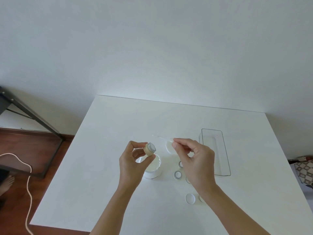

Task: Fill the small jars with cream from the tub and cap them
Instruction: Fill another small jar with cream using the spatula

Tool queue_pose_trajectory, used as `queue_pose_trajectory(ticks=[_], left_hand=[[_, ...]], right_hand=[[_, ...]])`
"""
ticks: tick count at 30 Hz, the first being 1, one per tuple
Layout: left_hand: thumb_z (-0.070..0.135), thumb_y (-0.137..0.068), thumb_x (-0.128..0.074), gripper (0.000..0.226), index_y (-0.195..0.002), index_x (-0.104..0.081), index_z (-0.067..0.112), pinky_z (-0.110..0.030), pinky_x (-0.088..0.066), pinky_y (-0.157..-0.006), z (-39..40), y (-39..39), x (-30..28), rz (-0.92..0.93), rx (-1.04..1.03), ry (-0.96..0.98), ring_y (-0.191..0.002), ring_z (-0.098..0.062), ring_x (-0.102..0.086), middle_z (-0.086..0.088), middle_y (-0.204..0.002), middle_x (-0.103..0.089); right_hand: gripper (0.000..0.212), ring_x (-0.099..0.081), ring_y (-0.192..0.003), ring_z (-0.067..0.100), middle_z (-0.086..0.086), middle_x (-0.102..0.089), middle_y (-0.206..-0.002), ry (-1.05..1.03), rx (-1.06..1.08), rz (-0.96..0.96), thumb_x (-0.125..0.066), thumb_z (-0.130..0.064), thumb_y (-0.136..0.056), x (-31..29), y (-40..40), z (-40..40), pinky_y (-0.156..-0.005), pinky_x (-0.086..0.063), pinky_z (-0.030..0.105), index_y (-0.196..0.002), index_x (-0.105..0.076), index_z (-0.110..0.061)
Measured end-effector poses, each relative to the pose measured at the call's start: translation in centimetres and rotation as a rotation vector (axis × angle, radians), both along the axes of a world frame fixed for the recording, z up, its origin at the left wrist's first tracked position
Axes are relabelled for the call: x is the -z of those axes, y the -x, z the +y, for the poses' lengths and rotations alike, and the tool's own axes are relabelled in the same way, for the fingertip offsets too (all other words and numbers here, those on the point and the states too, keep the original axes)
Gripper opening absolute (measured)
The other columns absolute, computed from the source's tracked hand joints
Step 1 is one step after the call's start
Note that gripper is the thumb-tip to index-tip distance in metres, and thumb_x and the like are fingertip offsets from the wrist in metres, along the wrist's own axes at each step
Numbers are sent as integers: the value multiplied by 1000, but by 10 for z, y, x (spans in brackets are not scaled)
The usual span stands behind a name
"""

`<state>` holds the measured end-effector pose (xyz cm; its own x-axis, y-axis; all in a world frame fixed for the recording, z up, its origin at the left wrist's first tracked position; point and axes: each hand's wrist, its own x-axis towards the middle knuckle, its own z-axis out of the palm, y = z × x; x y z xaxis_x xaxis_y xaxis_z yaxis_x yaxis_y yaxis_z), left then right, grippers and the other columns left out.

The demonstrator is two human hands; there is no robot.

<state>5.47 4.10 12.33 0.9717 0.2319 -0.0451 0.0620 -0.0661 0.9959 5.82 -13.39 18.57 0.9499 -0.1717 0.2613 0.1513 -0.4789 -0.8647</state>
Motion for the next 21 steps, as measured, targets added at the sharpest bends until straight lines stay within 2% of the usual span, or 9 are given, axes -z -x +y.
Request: queue_pose_trajectory(ticks=[3, 5, 7, 10, 12, 15, 17, 19, 21], left_hand=[[-9, -74, -82, 45, -89, -64, 30, -23, -57, -82, 4, 1, 2, 1, 25, 76, -93, -16, -76, 9, -105, -77], [-12, -74, -81, 42, -93, -64, 21, -20, -56, -80, 9, 1, 5, 8, 18, 152, -94, -18, -76, 6, -107, -76], [-13, -74, -80, 40, -96, -62, 15, -20, -57, -80, 15, 3, 7, 20, 7, 222, -96, -21, -76, 4, -109, -76], [-16, -76, -77, 43, -91, -64, 22, -22, -58, -79, 22, 4, 8, 10, 22, 290, -97, -25, -76, -1, -109, -76], [-17, -76, -76, 47, -87, -66, 27, -23, -58, -79, 26, 6, 8, 3, 44, 319, -97, -27, -76, -3, -108, -77], [-15, -75, -77, 39, -93, -64, 18, -25, -58, -81, 32, 7, 10, 4, 81, 370, -100, -31, -75, -5, -109, -76], [-4, -71, -82, 35, -96, -66, 15, -26, -58, -82, 36, 8, 10, 18, 104, 427, -99, -32, -75, -4, -106, -76], [7, -67, -86, 36, -98, -71, 16, -27, -58, -83, 38, 8, 9, 55, 149, 513, -96, -31, -75, -3, -102, -74], [15, -72, -83, 30, -100, -75, 18, -27, -58, -80, 40, 8, 10, 101, 209, 613, -90, -24, -75, -4, -100, -73]], right_hand=[[7, -66, -67, 0, -13, -74, -72, -157, 32, 127, -70, -18, -86, 3, -5, -6, -64, -46, 7, -83, -76, -19], [12, -61, -56, -1, -11, -74, -69, -205, 47, 261, -67, -20, -88, 13, -9, -11, -60, -45, 11, -78, -74, -19], [16, -50, -48, 6, -9, -73, -66, -166, 36, 438, -66, -21, -87, 27, -11, -12, -56, -45, 19, -72, -72, -18], [19, -46, -43, 3, -8, -72, -60, -44, -27, 625, -63, -15, -83, 52, -10, -4, -49, -42, 20, -66, -70, -11], [19, -44, -40, 1, -7, -71, -57, 37, -33, 656, -59, -9, -81, 63, -9, 0, -43, -39, 18, -65, -69, -7], [19, -49, -41, 5, -5, -69, -54, 101, -23, 633, -57, -6, -78, 67, -11, -2, -40, -40, 18, -61, -66, -5], [20, -57, -47, 11, -6, -68, -52, 146, -18, 602, -58, -6, -78, 61, -13, -9, -40, -41, 18, -60, -65, -6], [21, -60, -51, 13, -8, -69, -54, 150, -23, 557, -60, -8, -81, 51, -15, -17, -46, -46, 21, -61, -66, -9], [19, -59, -53, 20, -9, -72, -62, 38, -33, 498, -63, -14, -86, 38, -16, -24, -54, -50, 27, -68, -69, -14]])
